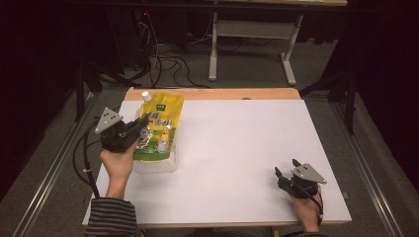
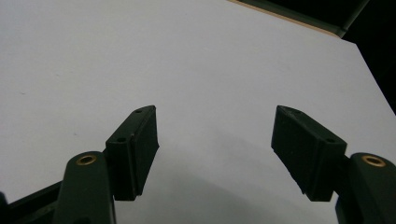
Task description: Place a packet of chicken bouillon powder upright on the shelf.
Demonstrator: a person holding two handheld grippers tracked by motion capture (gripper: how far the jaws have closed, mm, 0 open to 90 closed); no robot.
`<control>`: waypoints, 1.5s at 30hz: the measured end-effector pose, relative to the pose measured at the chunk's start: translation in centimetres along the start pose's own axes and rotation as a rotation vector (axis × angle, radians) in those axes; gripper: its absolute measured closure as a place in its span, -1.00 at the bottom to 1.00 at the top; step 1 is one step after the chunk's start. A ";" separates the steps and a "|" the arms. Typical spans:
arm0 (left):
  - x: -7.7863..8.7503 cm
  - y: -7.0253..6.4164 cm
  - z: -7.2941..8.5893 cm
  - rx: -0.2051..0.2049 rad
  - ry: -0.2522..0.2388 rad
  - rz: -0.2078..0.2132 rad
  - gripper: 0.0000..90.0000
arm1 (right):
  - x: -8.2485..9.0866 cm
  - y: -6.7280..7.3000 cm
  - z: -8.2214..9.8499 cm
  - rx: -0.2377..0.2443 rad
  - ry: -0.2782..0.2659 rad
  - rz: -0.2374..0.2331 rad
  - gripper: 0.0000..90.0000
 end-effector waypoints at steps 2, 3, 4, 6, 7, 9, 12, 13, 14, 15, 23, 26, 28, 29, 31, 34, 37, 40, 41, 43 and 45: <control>-0.2 0.1 0.0 -0.007 0.006 -0.010 0.95 | 0.0 0.0 0.0 0.002 -0.001 -0.001 -0.29; -0.4 0.1 0.0 -0.006 0.009 -0.011 0.95 | 0.0 0.0 0.0 0.000 0.000 -0.001 -0.29; -0.5 0.2 0.1 -0.005 0.011 -0.014 0.94 | 0.0 0.0 0.0 0.001 -0.001 -0.001 -0.29; -0.8 0.4 0.1 -0.002 0.010 -0.018 0.94 | 0.0 0.0 0.0 0.002 -0.001 -0.001 -0.29; -1.0 0.5 0.1 0.000 0.009 -0.017 0.94 | 0.0 0.0 0.0 0.002 0.000 -0.001 -0.29; -1.2 0.6 0.1 0.000 0.012 -0.020 0.94 | 0.0 0.0 0.0 0.002 -0.001 -0.002 -0.29; -1.5 0.8 0.1 0.000 0.012 -0.022 0.93 | 0.0 0.0 0.0 0.001 0.000 -0.003 -0.29; -1.6 0.9 0.1 -0.002 0.013 -0.025 0.93 | 0.0 0.0 0.0 0.002 -0.001 -0.003 -0.29; -1.8 0.9 0.1 -0.001 0.014 -0.026 0.93 | 0.0 0.0 0.0 0.002 -0.001 -0.003 -0.29; -1.9 1.0 0.1 -0.001 0.020 -0.026 0.92 | 0.0 0.0 0.0 0.002 -0.001 -0.003 -0.29; -2.7 1.2 0.5 -0.012 0.054 -0.041 0.92 | 0.0 0.0 0.0 0.002 0.000 -0.003 -0.29; -3.2 1.3 0.8 -0.013 0.067 -0.042 0.91 | 0.0 0.0 0.0 0.003 0.000 -0.003 -0.29; -3.4 1.4 1.0 -0.011 0.075 -0.041 0.91 | 0.0 0.0 0.0 0.002 0.000 -0.003 -0.29; -3.4 1.4 1.0 -0.011 0.075 -0.041 0.90 | 0.0 0.0 0.0 0.002 0.000 -0.003 -0.29; -3.8 1.5 1.4 -0.007 0.091 -0.041 0.90 | 0.0 0.0 0.0 0.002 -0.001 -0.003 -0.29; -4.1 1.7 1.8 -0.003 0.104 -0.044 0.89 | 0.0 0.0 0.0 0.002 -0.001 -0.003 -0.29; -4.2 1.8 2.0 -0.002 0.117 -0.040 0.89 | 0.0 0.0 0.0 0.003 -0.001 -0.003 -0.29; -4.4 1.7 2.3 -0.016 0.136 -0.046 0.88 | 0.0 0.0 0.0 0.003 -0.001 -0.003 -0.29; -4.4 1.6 2.3 -0.017 0.138 -0.046 0.87 | 0.0 0.0 0.0 0.003 0.000 -0.003 -0.29; -4.4 1.6 2.4 -0.016 0.141 -0.045 0.87 | 0.0 0.0 0.0 0.003 -0.001 -0.003 -0.29; -4.4 1.7 2.5 -0.011 0.147 -0.046 0.87 | 0.0 0.0 0.0 0.006 -0.001 -0.002 -0.29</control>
Point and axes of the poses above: each handheld gripper's, and its own axes: x roughly backward along the jaws, z roughly out of its underside, y roughly to its left, the point moved 4 cm from there along -x, roughly forward along the jaws, and after that the axes turned 11 degrees about y, right-handed, at the moved point
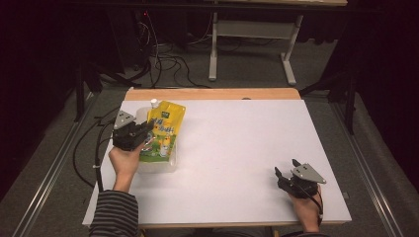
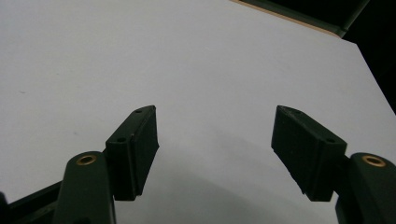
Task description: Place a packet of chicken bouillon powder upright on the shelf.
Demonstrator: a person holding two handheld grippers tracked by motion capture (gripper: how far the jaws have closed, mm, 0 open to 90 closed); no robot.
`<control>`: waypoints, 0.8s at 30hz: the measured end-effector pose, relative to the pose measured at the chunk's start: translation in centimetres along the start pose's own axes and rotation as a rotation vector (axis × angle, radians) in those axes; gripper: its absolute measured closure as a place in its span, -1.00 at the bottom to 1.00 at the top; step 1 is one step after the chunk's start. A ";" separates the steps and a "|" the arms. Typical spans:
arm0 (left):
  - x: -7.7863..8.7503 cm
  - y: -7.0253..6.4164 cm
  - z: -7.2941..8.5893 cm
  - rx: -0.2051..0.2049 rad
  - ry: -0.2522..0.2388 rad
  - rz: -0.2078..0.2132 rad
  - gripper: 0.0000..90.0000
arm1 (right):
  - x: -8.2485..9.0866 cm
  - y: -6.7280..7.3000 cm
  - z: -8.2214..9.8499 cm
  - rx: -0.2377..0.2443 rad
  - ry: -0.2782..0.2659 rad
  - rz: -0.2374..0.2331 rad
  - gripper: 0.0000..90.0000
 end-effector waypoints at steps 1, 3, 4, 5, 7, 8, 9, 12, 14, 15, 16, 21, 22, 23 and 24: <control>0.0 0.0 0.0 0.000 0.000 0.000 0.87 | 0.0 0.0 0.0 0.000 0.000 0.000 -0.29; 0.0 0.1 0.1 0.001 0.008 -0.003 0.86 | 0.0 0.0 0.0 0.000 0.000 -0.001 -0.29; 0.0 0.2 0.1 0.004 0.013 -0.003 0.86 | 0.0 0.0 0.0 0.000 0.000 0.000 -0.29; 0.1 0.3 0.2 0.007 0.022 -0.005 0.85 | 0.0 0.0 0.0 0.000 0.000 0.000 -0.29; 0.1 0.5 0.2 0.018 0.034 -0.002 0.84 | 0.0 0.0 0.0 0.000 0.000 0.000 -0.29; 0.2 0.6 0.2 0.018 0.041 -0.004 0.83 | 0.0 0.0 0.0 0.000 0.000 0.000 -0.29; 0.2 0.7 0.1 0.023 0.042 -0.007 0.81 | 0.0 0.0 0.0 0.000 0.002 0.000 -0.29; 0.5 0.9 -0.1 0.029 0.035 -0.021 0.75 | 0.0 0.0 0.0 -0.001 0.003 0.000 -0.29; 0.5 1.0 -0.5 0.026 0.041 -0.033 0.71 | 0.0 0.1 0.0 -0.002 0.006 0.001 -0.29; 0.4 1.1 -0.6 0.025 0.046 -0.035 0.69 | 0.0 0.1 0.0 0.001 0.005 0.002 -0.29; 0.4 1.1 -0.8 0.023 0.049 -0.039 0.68 | 0.0 0.1 0.0 0.003 0.005 0.003 -0.29; 0.1 0.9 -1.8 0.006 0.092 -0.039 0.51 | 0.0 0.1 0.0 -0.001 0.005 0.002 -0.29; 0.0 0.9 -2.0 0.002 0.105 -0.044 0.48 | 0.0 0.1 0.0 0.000 0.006 0.002 -0.29; -0.1 0.8 -2.2 0.000 0.113 -0.043 0.45 | 0.0 0.1 0.0 0.002 0.006 0.003 -0.29; -0.2 0.8 -2.3 -0.002 0.125 -0.045 0.43 | 0.0 0.1 0.0 0.000 0.007 0.004 -0.29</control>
Point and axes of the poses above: each handheld gripper's, and its own axes: x roughly backward along the jaws, z roughly out of its underside, y roughly to its left, the point moved 4 cm from there along -x, roughly forward along the jaws, and after that the axes turned 11 degrees about y, right-handed, at the moved point
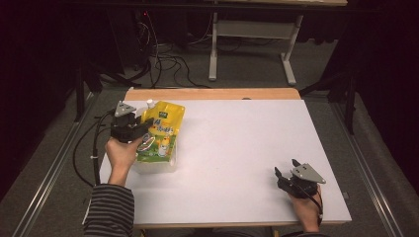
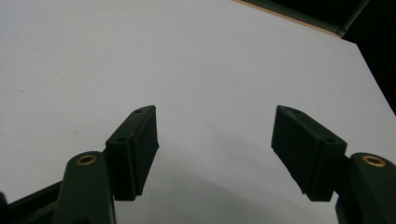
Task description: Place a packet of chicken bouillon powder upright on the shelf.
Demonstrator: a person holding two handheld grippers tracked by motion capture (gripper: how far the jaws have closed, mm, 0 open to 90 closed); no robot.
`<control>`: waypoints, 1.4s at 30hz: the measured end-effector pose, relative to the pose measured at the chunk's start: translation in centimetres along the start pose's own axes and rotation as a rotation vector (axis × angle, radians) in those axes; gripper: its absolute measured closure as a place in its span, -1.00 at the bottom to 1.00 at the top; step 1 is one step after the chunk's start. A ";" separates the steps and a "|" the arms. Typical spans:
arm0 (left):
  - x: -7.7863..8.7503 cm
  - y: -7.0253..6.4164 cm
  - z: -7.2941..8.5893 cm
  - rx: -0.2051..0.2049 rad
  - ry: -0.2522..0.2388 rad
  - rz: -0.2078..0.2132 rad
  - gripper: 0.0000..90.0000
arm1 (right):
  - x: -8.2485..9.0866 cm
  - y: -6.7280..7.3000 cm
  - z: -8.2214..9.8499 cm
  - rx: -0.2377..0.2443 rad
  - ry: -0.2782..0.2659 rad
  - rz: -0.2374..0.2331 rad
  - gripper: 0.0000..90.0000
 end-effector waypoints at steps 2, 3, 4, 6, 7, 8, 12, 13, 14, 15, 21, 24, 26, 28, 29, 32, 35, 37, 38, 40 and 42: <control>-0.2 0.0 -0.3 -0.003 0.026 0.003 0.39 | 0.0 0.0 0.0 -0.002 -0.002 -0.003 -0.29; -0.4 -0.1 -0.5 -0.003 0.036 0.004 0.37 | 0.0 0.0 0.0 0.000 -0.003 -0.003 -0.29; -0.4 -0.1 -0.5 -0.003 0.036 0.004 0.36 | 0.0 0.0 0.0 0.000 -0.003 -0.003 -0.29; -0.7 -0.2 -0.8 -0.009 0.062 0.002 0.37 | 0.0 0.0 0.0 0.001 -0.004 -0.002 -0.29; -0.8 -0.3 -0.9 -0.014 0.072 0.005 0.39 | 0.0 0.0 0.0 0.001 -0.003 -0.001 -0.29; -0.8 -0.3 -0.9 -0.015 0.080 0.011 0.41 | 0.0 0.0 0.0 0.001 -0.006 -0.003 -0.29; -0.7 -0.5 -1.0 -0.034 0.106 0.030 0.57 | 0.0 0.0 0.0 0.002 -0.004 -0.003 -0.29; -0.6 -0.8 -1.0 -0.060 0.125 0.041 0.72 | 0.0 0.0 0.0 -0.001 -0.002 -0.001 -0.29; -0.6 -0.9 -1.0 -0.068 0.127 0.047 0.77 | 0.0 0.0 0.0 -0.001 -0.001 -0.001 -0.29; -0.5 -1.1 -1.0 -0.072 0.128 0.055 0.78 | 0.0 0.0 0.0 -0.002 -0.002 -0.002 -0.29; -0.1 -1.4 -0.9 -0.087 0.090 0.069 0.82 | 0.0 0.0 0.0 0.000 -0.001 0.000 -0.29; 0.2 -1.7 -0.8 -0.086 0.024 0.076 0.84 | 0.0 0.0 0.0 -0.002 -0.003 -0.002 -0.29; 0.3 -1.7 -0.6 -0.084 -0.022 0.073 0.84 | 0.0 0.0 0.0 0.000 -0.002 0.000 -0.29; 0.3 -1.7 -0.2 -0.070 -0.065 0.078 0.84 | 0.0 0.0 0.0 0.000 -0.005 -0.001 -0.29; 0.3 -1.7 0.1 -0.064 -0.088 0.077 0.84 | 0.0 -0.1 0.0 0.000 -0.007 -0.003 -0.29; 0.3 -1.6 0.8 -0.048 -0.129 0.078 0.84 | 0.0 -0.1 0.0 -0.002 -0.008 -0.002 -0.29; 0.7 -1.3 1.6 -0.029 -0.150 0.098 0.83 | 0.0 -0.1 0.0 -0.002 -0.006 -0.002 -0.29; 1.3 -0.8 2.4 -0.019 -0.135 0.087 0.81 | 0.0 0.0 0.0 0.000 -0.005 -0.002 -0.29; 1.4 -0.6 2.6 -0.014 -0.130 0.089 0.81 | 0.0 0.0 0.0 0.000 -0.005 -0.002 -0.29; 1.6 -0.3 3.0 -0.008 -0.120 0.092 0.80 | 0.0 0.0 0.0 0.000 -0.003 0.000 -0.29; 1.7 -0.4 3.2 -0.010 -0.111 0.092 0.79 | 0.0 0.0 0.0 -0.003 -0.002 -0.002 -0.29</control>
Point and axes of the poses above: each handheld gripper's, and its own axes: x roughly backward along the jaws, z roughly out of its underside, y roughly to its left, the point moved 4 cm from there along -x, roughly forward along the jaws, and after that the axes turned 11 degrees about y, right-handed, at the moved point
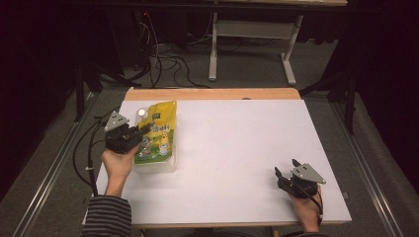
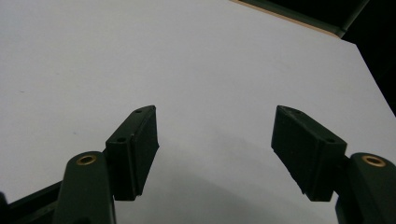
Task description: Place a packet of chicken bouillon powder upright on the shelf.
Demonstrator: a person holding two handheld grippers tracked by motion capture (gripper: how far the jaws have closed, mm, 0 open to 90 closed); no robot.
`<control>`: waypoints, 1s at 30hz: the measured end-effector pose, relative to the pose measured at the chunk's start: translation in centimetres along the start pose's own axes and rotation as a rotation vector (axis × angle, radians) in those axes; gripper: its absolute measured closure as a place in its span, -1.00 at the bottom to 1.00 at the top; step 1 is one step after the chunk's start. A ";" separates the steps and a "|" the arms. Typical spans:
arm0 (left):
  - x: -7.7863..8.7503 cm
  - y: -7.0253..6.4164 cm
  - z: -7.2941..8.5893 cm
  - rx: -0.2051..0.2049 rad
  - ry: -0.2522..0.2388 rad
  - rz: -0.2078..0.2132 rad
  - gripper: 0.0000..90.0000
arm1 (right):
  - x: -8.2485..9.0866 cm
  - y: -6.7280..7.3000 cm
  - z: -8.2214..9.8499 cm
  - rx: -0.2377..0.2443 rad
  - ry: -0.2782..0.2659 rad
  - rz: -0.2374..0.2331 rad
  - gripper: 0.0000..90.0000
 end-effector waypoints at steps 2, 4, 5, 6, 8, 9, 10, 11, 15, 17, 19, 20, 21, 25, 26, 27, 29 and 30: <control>0.1 -0.2 0.1 -0.008 0.007 -0.002 0.79 | 0.0 0.0 0.0 0.002 0.001 0.003 -0.29; 0.2 -0.4 0.1 -0.018 0.015 -0.008 0.79 | 0.0 0.0 0.0 0.000 0.001 0.000 -0.29; 0.2 -0.5 0.2 -0.022 0.019 -0.009 0.79 | 0.0 0.0 0.0 0.000 0.001 -0.001 -0.29; 0.3 -0.6 0.2 -0.026 0.021 -0.011 0.80 | 0.0 0.0 0.0 0.001 0.001 0.000 -0.29; 0.4 -0.7 0.2 -0.037 0.011 -0.024 0.80 | 0.0 0.0 0.0 0.004 0.001 0.001 -0.29; 0.3 -0.8 0.2 -0.041 0.002 -0.035 0.81 | 0.0 0.0 0.0 0.002 0.002 0.001 -0.29; 0.3 -0.8 0.2 -0.041 0.002 -0.035 0.82 | 0.0 0.0 0.0 0.002 0.002 0.001 -0.29; 0.2 -0.9 0.3 -0.034 -0.029 -0.033 0.83 | 0.0 0.0 0.0 0.004 0.001 0.001 -0.29; -0.3 -1.1 0.3 -0.022 -0.090 -0.040 0.86 | 0.0 0.0 0.0 0.001 -0.001 -0.001 -0.29; -0.3 -1.2 0.4 -0.020 -0.108 -0.038 0.85 | 0.0 -0.1 0.0 0.002 -0.005 -0.001 -0.29; -0.2 -1.2 0.6 -0.019 -0.114 -0.037 0.85 | 0.0 -0.1 0.0 -0.001 -0.005 -0.001 -0.29; 0.1 -1.1 1.2 -0.014 -0.120 -0.022 0.84 | 0.1 -0.1 0.0 -0.001 -0.004 0.000 -0.29; 0.2 -1.0 1.4 -0.014 -0.114 -0.023 0.84 | 0.1 -0.1 0.0 -0.002 -0.006 0.001 -0.29; 0.7 -0.7 2.2 -0.010 -0.077 -0.029 0.81 | 0.0 -0.1 0.0 0.002 -0.005 -0.001 -0.29; 0.8 -0.6 2.4 -0.005 -0.070 -0.031 0.81 | 0.0 -0.1 0.0 0.002 -0.005 -0.001 -0.29; 0.8 -0.5 2.6 -0.001 -0.065 -0.032 0.80 | 0.0 -0.1 0.0 0.001 -0.005 0.000 -0.29; 0.9 -0.4 3.1 0.006 -0.058 -0.039 0.80 | 0.1 -0.1 0.0 -0.003 -0.006 0.001 -0.29; 1.0 -0.2 3.4 0.008 -0.055 -0.039 0.80 | 0.0 -0.1 0.0 -0.002 -0.005 0.001 -0.29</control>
Point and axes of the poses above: each handheld gripper's, and its own axes: x roughly backward along the jaws, z roughly out of its underside, y roughly to its left, the point moved 4 cm from there along -x, roughly forward along the jaws, and after that the axes turned 11 degrees about y, right-handed, at the moved point
